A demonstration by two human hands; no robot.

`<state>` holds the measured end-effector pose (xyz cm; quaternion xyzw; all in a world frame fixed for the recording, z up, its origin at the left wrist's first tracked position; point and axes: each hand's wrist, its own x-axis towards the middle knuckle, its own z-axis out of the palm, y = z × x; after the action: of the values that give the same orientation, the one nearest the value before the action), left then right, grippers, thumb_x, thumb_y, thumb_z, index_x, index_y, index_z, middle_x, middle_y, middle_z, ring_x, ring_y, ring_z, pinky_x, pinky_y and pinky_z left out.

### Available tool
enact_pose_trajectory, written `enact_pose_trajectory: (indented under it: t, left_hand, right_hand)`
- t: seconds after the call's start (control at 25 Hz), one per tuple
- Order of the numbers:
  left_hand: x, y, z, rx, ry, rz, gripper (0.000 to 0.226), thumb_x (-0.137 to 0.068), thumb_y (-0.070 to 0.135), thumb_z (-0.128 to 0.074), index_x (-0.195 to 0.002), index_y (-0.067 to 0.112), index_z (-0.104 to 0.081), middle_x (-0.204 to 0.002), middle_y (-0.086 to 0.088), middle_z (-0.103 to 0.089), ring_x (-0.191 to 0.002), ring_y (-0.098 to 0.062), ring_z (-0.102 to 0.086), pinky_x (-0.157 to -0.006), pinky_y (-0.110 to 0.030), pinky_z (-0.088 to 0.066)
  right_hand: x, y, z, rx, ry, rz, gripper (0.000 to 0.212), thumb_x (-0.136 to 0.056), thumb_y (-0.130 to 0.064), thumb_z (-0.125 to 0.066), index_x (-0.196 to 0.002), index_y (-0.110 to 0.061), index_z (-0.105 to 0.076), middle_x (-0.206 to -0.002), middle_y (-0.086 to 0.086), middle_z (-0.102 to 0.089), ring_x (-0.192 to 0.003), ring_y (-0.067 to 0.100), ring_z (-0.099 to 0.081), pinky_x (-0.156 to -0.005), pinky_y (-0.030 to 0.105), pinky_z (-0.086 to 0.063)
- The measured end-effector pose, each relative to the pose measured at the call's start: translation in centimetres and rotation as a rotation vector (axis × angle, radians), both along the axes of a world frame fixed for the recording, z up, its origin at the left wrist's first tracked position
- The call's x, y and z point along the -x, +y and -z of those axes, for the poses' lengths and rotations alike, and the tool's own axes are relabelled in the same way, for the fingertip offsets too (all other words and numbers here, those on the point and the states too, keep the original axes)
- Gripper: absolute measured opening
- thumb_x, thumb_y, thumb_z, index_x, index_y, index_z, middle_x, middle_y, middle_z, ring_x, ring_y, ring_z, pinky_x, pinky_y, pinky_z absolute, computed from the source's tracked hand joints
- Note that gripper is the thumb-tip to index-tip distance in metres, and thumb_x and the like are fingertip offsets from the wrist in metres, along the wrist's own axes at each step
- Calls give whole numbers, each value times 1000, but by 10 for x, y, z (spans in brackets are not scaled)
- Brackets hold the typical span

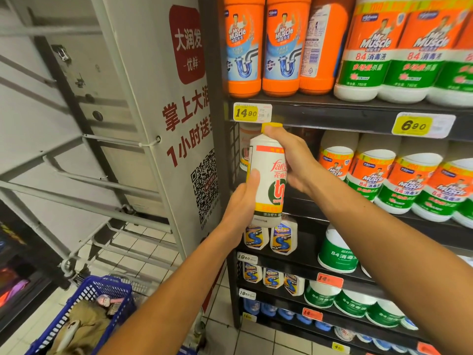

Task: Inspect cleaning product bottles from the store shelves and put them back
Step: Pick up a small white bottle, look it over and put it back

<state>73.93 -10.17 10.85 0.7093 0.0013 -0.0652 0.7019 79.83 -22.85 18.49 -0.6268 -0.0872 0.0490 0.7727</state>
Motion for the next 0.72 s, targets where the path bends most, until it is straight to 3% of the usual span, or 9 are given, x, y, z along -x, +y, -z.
enact_pose_trajectory:
  t: [0.12,0.28,0.44,0.56,0.72]
  left_hand:
    - [-3,7,1,142,50,110,81,-69,92,-38,-129,40,-57,-125,7,-69,-115,-12,-65,-102,-39,-47]
    - [-5,14,0,370,167,297,87,-71,82,-39,-143,33,-48,-136,-8,-61,-122,-25,-61,-97,-43,-49]
    - [-3,5,2,378,66,158,75,-75,78,-43,-136,34,-56,-130,-4,-66,-118,-22,-64,-89,-36,-55]
    - [2,0,-9,286,17,10,63,-67,76,-51,-105,31,-74,-107,2,-76,-98,-13,-73,-71,-23,-57]
    - [7,-5,-16,229,-49,-75,55,-69,68,-56,-100,25,-71,-92,4,-78,-84,-11,-75,-59,-16,-55]
  right_hand:
    - [1,-6,-5,-73,18,-66,21,-91,-33,-65,-102,-15,-66,-77,4,-74,-68,18,-73,-56,27,-56]
    - [1,-6,-9,-214,68,-171,26,-85,-35,-64,-97,-13,-68,-83,8,-75,-72,22,-73,-66,32,-60]
    - [0,-7,-9,-228,57,-157,26,-89,-34,-60,-105,-14,-67,-90,9,-74,-78,22,-72,-74,35,-59]
    - [-3,-9,-14,-128,49,-73,19,-92,-32,-62,-102,-17,-70,-89,7,-76,-83,22,-71,-79,37,-59]
    - [0,-4,-20,-59,61,-33,23,-92,-34,-64,-109,-19,-70,-103,14,-73,-98,31,-68,-94,51,-55]
